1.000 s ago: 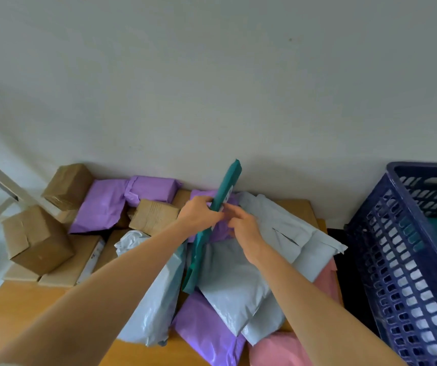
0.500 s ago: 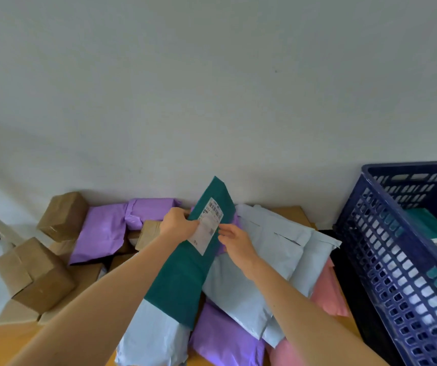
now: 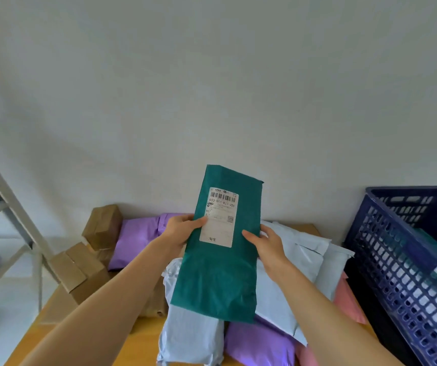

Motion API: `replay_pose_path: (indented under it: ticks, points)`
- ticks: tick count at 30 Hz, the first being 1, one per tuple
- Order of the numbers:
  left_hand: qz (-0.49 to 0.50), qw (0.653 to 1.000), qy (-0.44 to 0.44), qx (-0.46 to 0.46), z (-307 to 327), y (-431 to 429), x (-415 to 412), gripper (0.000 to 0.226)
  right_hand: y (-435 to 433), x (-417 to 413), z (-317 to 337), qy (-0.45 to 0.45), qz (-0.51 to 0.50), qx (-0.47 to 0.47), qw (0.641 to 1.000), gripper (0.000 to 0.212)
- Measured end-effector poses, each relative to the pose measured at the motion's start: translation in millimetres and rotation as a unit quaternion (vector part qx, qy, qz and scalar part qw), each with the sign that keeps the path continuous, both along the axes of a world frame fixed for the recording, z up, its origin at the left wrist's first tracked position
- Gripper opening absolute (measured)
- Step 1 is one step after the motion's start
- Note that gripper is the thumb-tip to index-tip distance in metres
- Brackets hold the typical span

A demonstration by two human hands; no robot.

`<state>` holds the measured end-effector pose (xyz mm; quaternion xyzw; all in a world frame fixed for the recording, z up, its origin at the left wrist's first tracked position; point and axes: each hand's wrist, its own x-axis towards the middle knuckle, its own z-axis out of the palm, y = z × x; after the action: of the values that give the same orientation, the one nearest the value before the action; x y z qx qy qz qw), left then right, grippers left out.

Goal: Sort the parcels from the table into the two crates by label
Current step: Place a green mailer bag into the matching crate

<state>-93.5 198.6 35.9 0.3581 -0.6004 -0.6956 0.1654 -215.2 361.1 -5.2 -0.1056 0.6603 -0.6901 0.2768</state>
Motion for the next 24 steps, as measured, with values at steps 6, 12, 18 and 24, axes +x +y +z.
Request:
replay_pose_path:
  ticks: [6,12,18,24]
  points:
    - [0.022,0.999,0.034,-0.035,6,-9,48,0.043,5,42,22,0.048,0.007,0.002,0.999,0.029]
    - [0.023,0.998,0.030,-0.055,8,-2,73,0.043,19,75,36,0.118,-0.010,0.011,0.993,0.027]
    - [-0.004,0.996,0.012,-0.087,14,18,77,0.047,45,90,47,0.193,-0.065,0.038,0.978,0.034]
    - [-0.032,0.995,0.030,-0.092,21,53,65,0.042,80,96,62,0.278,-0.130,0.061,0.950,0.047]
